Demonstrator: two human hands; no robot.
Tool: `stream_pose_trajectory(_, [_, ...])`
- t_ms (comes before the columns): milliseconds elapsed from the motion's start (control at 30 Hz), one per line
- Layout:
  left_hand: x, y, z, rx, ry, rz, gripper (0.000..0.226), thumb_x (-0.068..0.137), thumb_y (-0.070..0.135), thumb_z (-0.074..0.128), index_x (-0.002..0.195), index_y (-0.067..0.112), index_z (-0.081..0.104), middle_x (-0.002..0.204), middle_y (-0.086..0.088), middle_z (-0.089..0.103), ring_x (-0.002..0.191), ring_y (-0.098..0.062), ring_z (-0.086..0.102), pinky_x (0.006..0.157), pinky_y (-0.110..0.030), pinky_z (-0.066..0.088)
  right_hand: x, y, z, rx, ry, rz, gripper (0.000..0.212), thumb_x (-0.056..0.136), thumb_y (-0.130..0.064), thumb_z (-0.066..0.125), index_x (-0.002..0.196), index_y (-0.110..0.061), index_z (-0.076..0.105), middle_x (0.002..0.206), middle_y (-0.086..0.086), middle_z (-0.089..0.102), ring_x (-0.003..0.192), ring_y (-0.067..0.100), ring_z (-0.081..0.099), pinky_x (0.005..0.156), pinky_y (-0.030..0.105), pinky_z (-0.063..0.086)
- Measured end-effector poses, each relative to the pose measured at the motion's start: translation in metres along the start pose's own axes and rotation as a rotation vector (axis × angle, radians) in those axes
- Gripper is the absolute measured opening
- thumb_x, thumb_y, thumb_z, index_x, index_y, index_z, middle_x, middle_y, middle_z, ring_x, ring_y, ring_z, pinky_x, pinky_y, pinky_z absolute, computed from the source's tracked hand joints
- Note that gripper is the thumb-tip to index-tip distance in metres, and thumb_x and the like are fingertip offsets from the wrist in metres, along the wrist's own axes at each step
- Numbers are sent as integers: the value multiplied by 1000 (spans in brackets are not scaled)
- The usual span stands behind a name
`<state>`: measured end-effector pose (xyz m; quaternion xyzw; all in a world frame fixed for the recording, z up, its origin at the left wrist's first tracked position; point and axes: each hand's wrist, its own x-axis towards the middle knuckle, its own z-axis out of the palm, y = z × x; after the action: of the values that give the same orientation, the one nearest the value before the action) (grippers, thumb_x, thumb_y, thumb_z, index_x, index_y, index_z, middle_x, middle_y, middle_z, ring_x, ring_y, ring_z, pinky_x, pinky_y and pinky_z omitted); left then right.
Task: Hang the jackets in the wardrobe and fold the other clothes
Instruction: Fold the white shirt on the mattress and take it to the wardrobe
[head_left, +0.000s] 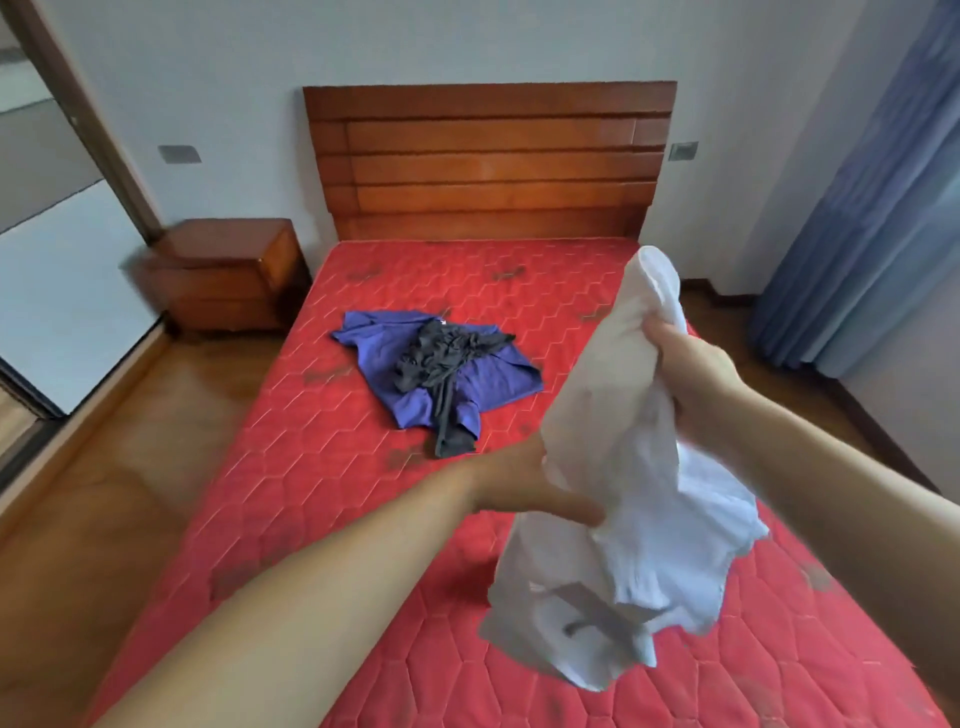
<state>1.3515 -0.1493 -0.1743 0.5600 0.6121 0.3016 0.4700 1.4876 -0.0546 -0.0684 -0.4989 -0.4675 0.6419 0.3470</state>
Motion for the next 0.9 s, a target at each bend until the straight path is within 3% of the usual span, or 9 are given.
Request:
stream_pose_trajectory(133, [10,-11,4,5,177,64,14,91,15,60,101,11,68,92,-7,71,77,-22,69,74,-33,57,-1,-25,-6,13,65,7,31,91,-41,63,94,-10,63,87,2,69,78,19,68,68,32,54])
stream_pose_trajectory(200, [10,-6,-3,-18,191,43,17,96,10,52,93,3,68,82,-6,67,64,-13,64,64,-21,50,3,-34,-14,-16,123,-20,29,92,-36,62,106,-11,59,84,0,65,71,15,65,59,27,50])
stream_pose_trajectory(267, [11,-6,-11,-25,248,39,22,96,20,53,92,3,67,80,-4,62,65,-10,55,68,-30,47,6,-42,-23,-75,167,-41,32,93,-34,58,116,-11,57,81,-1,59,69,14,60,66,28,49])
stream_pose_trajectory(433, [3,5,-18,-248,574,72,14,88,36,58,83,28,68,72,13,61,64,-5,51,66,-28,42,9,-52,-31,-56,207,-7,40,96,-30,53,132,-12,52,92,1,62,79,18,62,75,34,52])
stream_pose_trajectory(467, [-1,11,-16,-284,524,98,8,90,37,60,95,32,65,86,13,64,73,-2,56,72,-24,45,7,-52,-28,21,176,28,38,97,-27,52,132,-14,51,97,3,65,82,20,65,69,34,54])
stream_pose_trajectory(567, [-7,23,-1,-153,250,172,61,82,31,75,129,41,38,120,26,52,105,16,52,88,-7,42,0,-53,-16,271,8,104,39,97,-26,48,134,-15,45,113,13,66,91,29,70,53,38,57])
stream_pose_trajectory(667, [-1,22,15,-64,389,219,51,81,8,72,114,36,47,102,28,55,85,27,51,75,0,40,-5,-58,-10,317,-76,91,32,101,-30,42,129,-15,40,115,15,64,95,32,68,52,39,57])
stream_pose_trajectory(733, [0,26,14,-43,579,181,12,88,23,60,82,31,55,72,20,56,61,12,52,62,-11,39,-5,-61,-15,291,-84,70,34,100,-31,44,130,-14,43,113,13,66,95,31,68,58,39,56])
stream_pose_trajectory(900, [-6,25,-17,-170,594,143,37,92,36,53,62,19,43,60,4,34,58,-13,31,58,-32,25,13,-66,-51,-42,164,-69,35,93,-35,58,121,-15,53,112,2,64,95,22,65,81,38,53])
